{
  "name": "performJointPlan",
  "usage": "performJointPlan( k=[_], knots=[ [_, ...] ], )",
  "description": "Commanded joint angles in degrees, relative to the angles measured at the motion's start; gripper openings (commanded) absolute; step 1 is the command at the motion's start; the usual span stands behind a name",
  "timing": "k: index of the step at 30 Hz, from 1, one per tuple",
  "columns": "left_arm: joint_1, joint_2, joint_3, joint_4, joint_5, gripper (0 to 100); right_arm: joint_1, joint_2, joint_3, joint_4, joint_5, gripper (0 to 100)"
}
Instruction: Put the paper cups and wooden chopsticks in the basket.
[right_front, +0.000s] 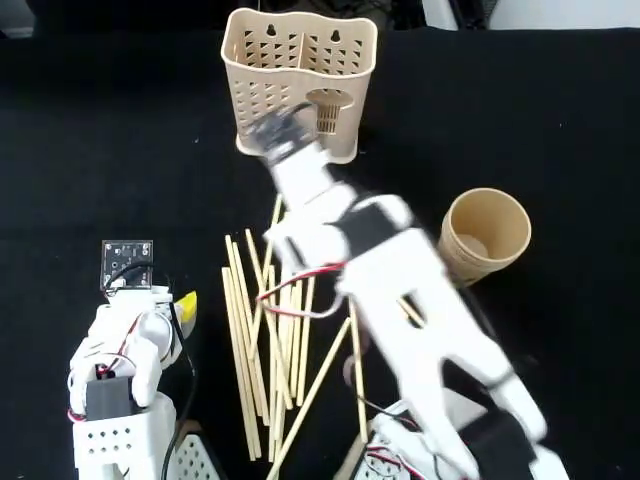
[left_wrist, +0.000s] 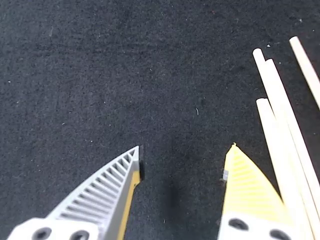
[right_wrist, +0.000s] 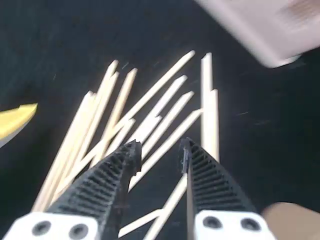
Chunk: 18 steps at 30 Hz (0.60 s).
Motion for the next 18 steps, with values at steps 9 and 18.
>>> performJointPlan(
  k=[9,18],
  knots=[
    [-3.6,-0.4,-10.3,-4.5,-6.4,27,36.9,-6.6,-16.3,13.1,16.3,14.2],
    [-3.6,10.5,-21.0,-5.2,-6.5,27,52.1,4.4,-18.5,11.1,20.7,22.9]
  ],
)
